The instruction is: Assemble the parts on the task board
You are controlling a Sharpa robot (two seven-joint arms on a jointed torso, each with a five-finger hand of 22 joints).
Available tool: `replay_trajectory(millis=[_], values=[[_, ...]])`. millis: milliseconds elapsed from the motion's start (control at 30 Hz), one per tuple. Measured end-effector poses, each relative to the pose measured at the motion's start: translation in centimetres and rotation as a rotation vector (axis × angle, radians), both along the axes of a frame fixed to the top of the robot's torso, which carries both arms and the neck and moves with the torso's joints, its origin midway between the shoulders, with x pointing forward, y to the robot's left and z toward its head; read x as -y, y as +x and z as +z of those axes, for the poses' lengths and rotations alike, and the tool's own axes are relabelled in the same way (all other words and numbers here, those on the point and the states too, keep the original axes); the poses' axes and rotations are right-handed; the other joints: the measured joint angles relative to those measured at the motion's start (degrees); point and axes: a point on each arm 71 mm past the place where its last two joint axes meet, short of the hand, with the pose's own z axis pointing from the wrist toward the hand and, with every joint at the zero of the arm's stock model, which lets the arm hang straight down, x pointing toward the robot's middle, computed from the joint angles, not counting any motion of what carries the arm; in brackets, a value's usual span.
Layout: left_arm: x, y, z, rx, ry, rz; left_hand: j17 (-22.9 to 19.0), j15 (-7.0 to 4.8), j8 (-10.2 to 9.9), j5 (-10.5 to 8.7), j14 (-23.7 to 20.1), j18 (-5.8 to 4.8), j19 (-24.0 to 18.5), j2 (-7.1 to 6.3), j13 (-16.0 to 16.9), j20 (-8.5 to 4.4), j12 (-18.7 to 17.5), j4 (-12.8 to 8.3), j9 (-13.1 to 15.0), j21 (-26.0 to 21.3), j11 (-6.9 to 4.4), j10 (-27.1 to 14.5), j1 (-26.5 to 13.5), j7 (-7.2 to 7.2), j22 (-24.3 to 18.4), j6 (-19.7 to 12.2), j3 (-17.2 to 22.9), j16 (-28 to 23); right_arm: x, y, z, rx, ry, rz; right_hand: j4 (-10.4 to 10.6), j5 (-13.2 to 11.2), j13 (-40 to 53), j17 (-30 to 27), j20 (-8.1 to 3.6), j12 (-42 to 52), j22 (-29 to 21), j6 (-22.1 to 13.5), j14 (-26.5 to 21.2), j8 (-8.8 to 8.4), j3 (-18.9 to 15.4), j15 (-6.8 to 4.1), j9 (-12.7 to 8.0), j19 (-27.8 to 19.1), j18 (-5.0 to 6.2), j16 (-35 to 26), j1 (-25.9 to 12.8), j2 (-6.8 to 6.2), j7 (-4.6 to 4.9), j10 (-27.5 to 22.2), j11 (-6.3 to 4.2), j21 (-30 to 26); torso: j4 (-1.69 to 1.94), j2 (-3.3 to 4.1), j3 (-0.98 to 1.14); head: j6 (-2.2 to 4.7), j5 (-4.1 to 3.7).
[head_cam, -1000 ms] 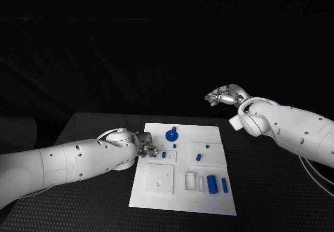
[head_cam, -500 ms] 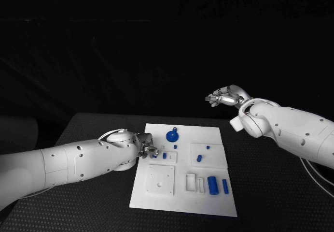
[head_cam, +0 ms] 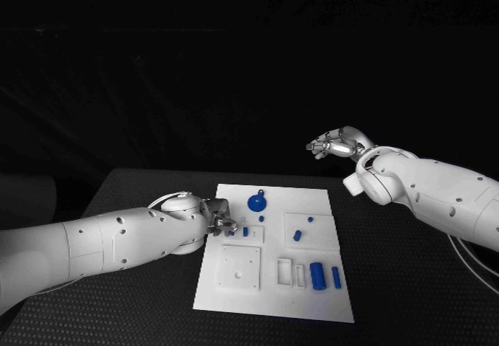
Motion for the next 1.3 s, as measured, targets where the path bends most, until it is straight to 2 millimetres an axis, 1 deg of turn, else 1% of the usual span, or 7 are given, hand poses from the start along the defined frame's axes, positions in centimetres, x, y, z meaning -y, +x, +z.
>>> replay_trajectory(millis=[167, 267, 300, 533, 667, 967, 1300], values=[[0.24, -0.01, 0.01, -0.001, 0.000, -0.005, 0.00, 0.08, 0.33, -0.77, 0.08, 0.00, 0.00, 0.00, -0.01, 0.00, 0.00, 0.13, 0.01, 0.00, -0.01, 0.01, 0.00, -0.52, 0.00, 0.62, -0.03, 0.00, -0.02, 0.00, 0.00, 0.000, 0.000, 0.001, 0.00, 0.00, 0.00, 0.05, 0.00, 0.00, 0.00, 0.00, 0.00, 0.00, 0.00, 0.00, 0.00, 0.00, 0.00, 0.00, -0.24, 0.24, 0.00, 0.00, 0.00, 0.00, 0.00, 0.00, 0.01, 0.11, -0.02], [0.40, -0.02, 0.04, -0.002, -0.001, -0.009, 0.00, 0.08, 0.39, -3.58, 0.08, 0.00, 0.00, 0.00, -0.12, 0.00, 0.28, 0.74, -0.01, 0.00, -0.03, 0.03, 0.00, -0.79, -0.01, 1.68, -0.36, 0.00, -0.06, 0.00, -0.01, 0.000, 0.000, 0.001, 0.00, 0.00, 0.00, 0.05, 0.00, 0.00, 0.00, 0.00, 0.00, 0.00, 0.00, 0.00, 0.00, 0.00, 0.00, 0.00, -0.24, 0.24, 0.00, 0.00, 0.00, 0.00, 0.00, 0.00, 0.01, 0.15, -0.02], [0.45, -0.02, 0.04, -0.003, -0.001, -0.010, 0.00, 0.08, 0.49, -4.11, 0.08, 0.01, 0.00, 0.00, -0.12, 0.00, 0.28, 0.89, -0.06, 0.00, -0.03, 0.03, 0.00, -0.79, -0.01, 1.70, -0.40, 0.00, -0.08, 0.01, -0.01, 0.000, 0.000, 0.002, 0.00, 0.00, 0.00, 0.05, 0.00, 0.00, 0.00, 0.00, 0.00, 0.00, 0.00, 0.00, 0.00, 0.00, 0.00, 0.00, -0.24, 0.24, 0.00, 0.00, 0.00, 0.00, 0.00, 0.00, 0.01, 0.15, -0.03], [0.52, 0.03, 0.05, -0.014, 0.007, -0.017, 0.01, 0.08, 0.50, -5.18, 0.08, 0.02, 0.00, -0.29, -0.24, 0.00, 0.28, 0.98, -0.13, 0.00, -0.12, 0.12, 0.29, -0.88, -0.01, 1.98, -0.47, 0.00, -0.13, 0.01, -0.02, -0.001, 0.000, 0.002, 0.00, 0.23, 0.00, 0.04, 0.00, 0.00, 0.05, 0.00, 0.00, 0.00, 0.00, 0.00, -0.01, 0.00, 0.00, 0.00, -0.23, 0.23, 0.00, 0.00, 0.00, 0.00, 0.00, 0.00, -0.01, 0.12, -0.03], [0.43, 0.03, 0.06, -0.022, 0.012, -0.020, 0.01, 0.08, 0.49, -4.52, 0.08, 0.01, 0.00, -0.60, -0.35, 0.00, 0.28, 1.08, -0.18, 0.00, -0.12, 0.12, 0.60, -0.88, -0.01, 1.98, -0.43, 0.00, -0.13, 0.02, -0.02, -0.001, 0.000, 0.002, 0.00, 0.23, 0.00, 0.04, 0.00, 0.00, 0.05, 0.00, 0.00, 0.00, 0.00, 0.00, -0.05, 0.00, 0.00, 0.00, -0.23, 0.23, 0.00, 0.00, 0.00, 0.00, 0.01, 0.00, -0.03, 0.07, -0.03], [0.16, 0.09, 0.08, -0.027, 0.022, -0.021, 0.01, 0.08, 0.48, -4.40, 0.08, 0.00, 0.00, -0.37, -0.50, 0.00, 0.27, 0.81, -0.23, 0.00, -0.12, 0.12, 0.83, -0.91, -0.02, 2.01, -0.15, 0.00, -0.05, 0.02, -0.02, -0.001, 0.000, 0.001, 0.00, 0.45, 0.00, 0.09, 0.00, 0.00, 0.10, 0.00, 0.00, 0.00, 0.00, 0.00, -0.05, 0.00, 0.00, -0.22, -0.23, 0.23, 0.00, 0.00, 0.00, 0.00, 0.07, 0.01, -0.07, 0.03, -0.17], [-0.01, 0.16, 0.08, -0.020, 0.033, -0.023, 0.01, 0.09, 0.48, -4.09, 0.08, -0.02, 0.00, -0.66, -0.55, 0.00, 0.27, 0.80, -0.28, 0.22, -0.12, 0.12, 1.13, -0.92, -0.03, 2.03, -0.15, 0.00, -0.06, 0.02, -0.03, -0.001, 0.000, 0.001, 0.00, 0.67, 0.00, 0.08, 0.00, 0.00, 0.14, 0.00, 0.00, -0.01, 0.00, 0.00, -0.10, 0.00, 0.00, -0.22, -0.23, 0.23, 0.00, -0.01, 0.00, 0.00, 0.08, 0.01, -0.10, -0.02, -0.15]])
